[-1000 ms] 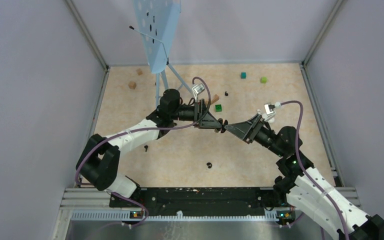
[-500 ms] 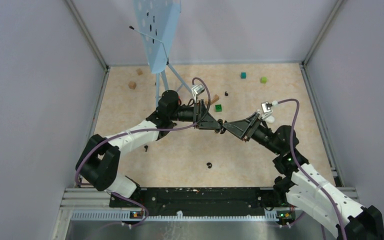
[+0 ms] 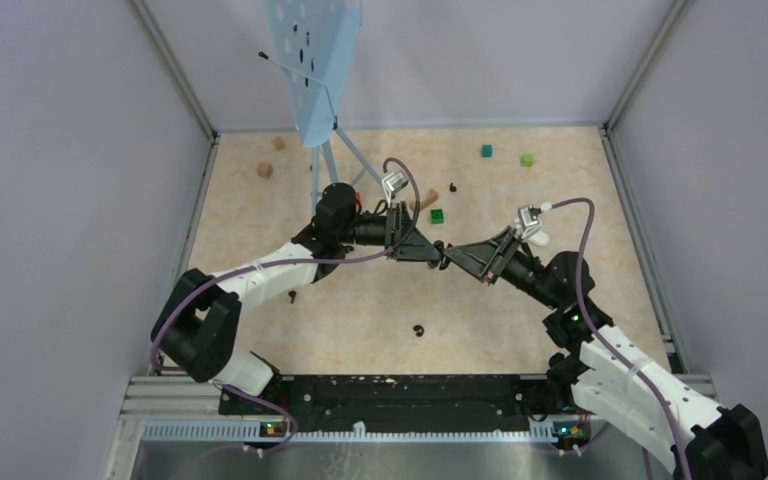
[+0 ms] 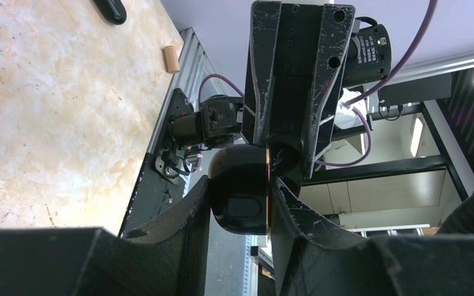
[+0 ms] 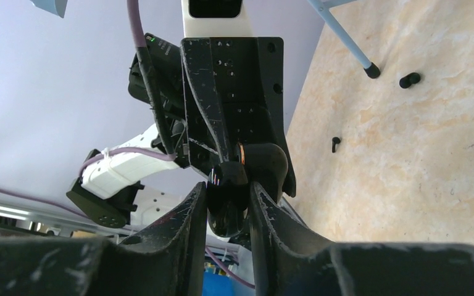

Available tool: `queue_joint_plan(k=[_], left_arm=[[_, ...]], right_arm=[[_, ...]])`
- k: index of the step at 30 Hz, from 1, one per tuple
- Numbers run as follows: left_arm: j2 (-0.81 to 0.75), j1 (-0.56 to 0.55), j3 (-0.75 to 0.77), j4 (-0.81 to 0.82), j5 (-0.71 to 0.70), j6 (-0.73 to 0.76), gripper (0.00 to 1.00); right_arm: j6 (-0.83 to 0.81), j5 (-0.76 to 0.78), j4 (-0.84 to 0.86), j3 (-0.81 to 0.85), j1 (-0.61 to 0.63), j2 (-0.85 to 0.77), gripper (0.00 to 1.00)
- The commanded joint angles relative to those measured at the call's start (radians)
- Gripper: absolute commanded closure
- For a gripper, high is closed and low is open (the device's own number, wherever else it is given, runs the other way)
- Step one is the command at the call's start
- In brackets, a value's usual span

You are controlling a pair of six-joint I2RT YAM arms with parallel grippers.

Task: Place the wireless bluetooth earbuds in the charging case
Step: Pass from the left arm to the right

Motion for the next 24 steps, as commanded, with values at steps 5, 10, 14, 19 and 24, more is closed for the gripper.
queue_joint_plan(k=[5,10,14,19,24], left_arm=[[-0.039,0.002,0.007,0.062,0.023,0.01,1.0],[-0.04,0.003,0.016,0.038,0.022,0.024,1.0],[-0.035,0.003,0.016,0.042,0.024,0.018,1.0],[-0.035,0.003,0.014,0.046,0.029,0.017,1.0],[-0.035,0.003,0.016,0.044,0.029,0.017,1.0]], right_arm=[[0.0,0.001,0.018,0.008,-0.001,0.013,0.86],[-0.006,-0.009,0.009,0.01,-0.002,0.017,0.61],[-0.02,-0.029,0.01,0.02,-0.001,0.023,0.57],[-0.033,-0.049,0.006,0.028,-0.003,0.04,0.63],[-0.032,-0.056,0.023,0.024,-0.003,0.05,0.62]])
